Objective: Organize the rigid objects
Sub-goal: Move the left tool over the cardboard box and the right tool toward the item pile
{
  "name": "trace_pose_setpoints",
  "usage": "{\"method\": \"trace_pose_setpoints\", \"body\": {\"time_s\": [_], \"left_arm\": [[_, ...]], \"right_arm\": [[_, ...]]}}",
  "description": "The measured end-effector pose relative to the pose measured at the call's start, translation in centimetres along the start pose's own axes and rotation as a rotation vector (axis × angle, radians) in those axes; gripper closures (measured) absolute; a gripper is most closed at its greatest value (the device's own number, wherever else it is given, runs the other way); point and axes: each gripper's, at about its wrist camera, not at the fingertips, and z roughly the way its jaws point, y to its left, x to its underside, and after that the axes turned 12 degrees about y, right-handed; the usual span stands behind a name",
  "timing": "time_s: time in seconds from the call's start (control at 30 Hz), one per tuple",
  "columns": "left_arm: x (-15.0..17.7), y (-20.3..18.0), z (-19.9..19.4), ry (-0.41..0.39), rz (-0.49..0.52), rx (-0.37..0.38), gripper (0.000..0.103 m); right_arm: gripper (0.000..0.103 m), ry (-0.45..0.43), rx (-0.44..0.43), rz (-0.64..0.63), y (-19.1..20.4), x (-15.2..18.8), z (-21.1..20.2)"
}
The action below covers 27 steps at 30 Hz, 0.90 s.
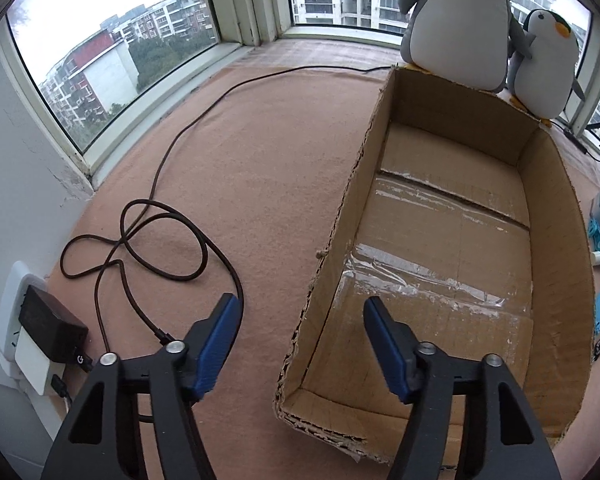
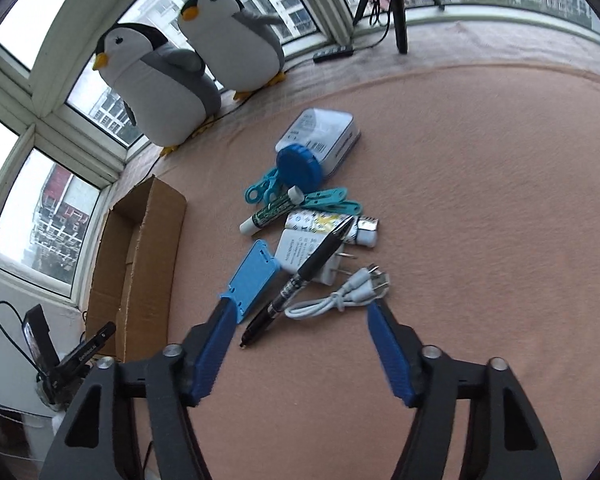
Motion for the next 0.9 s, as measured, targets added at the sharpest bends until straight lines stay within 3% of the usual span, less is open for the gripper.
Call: {"method": "trace_pose_setpoints", "body": {"time_s": [0.1,0.37,0.5,0.7,0.9], "left_arm": [[-0.1,0.0,0.5,0.013,0.001,-0.001,0.048],[0.0,-0.5,0.6,0.009,0.017,0.006,0.063],[0.1,-0.7,0.7,-0.001,0.027,0.0,0.063],[0.1,-0.8,0.7,-0.003,0.03,0.0,0.064],[0.2,-0.9,0.6,-0.003,0.032,-0.002,0.065]], "right_arm": [[0.059,0.035,-0.02,0.011,-0.1,-0.5,1.0],[0.063,0.082,0.063,-0.085,-2.0,-1.4,0.8],[0.063,0.105,0.108,-0.202,-2.9,-2.3,1.2],[0.062,0.166,0.196,-0.433,-1.1,-2.2,2.9],[0.058,0.193,0.211,-0.495,-0.8,-3.1,3.8]]}}
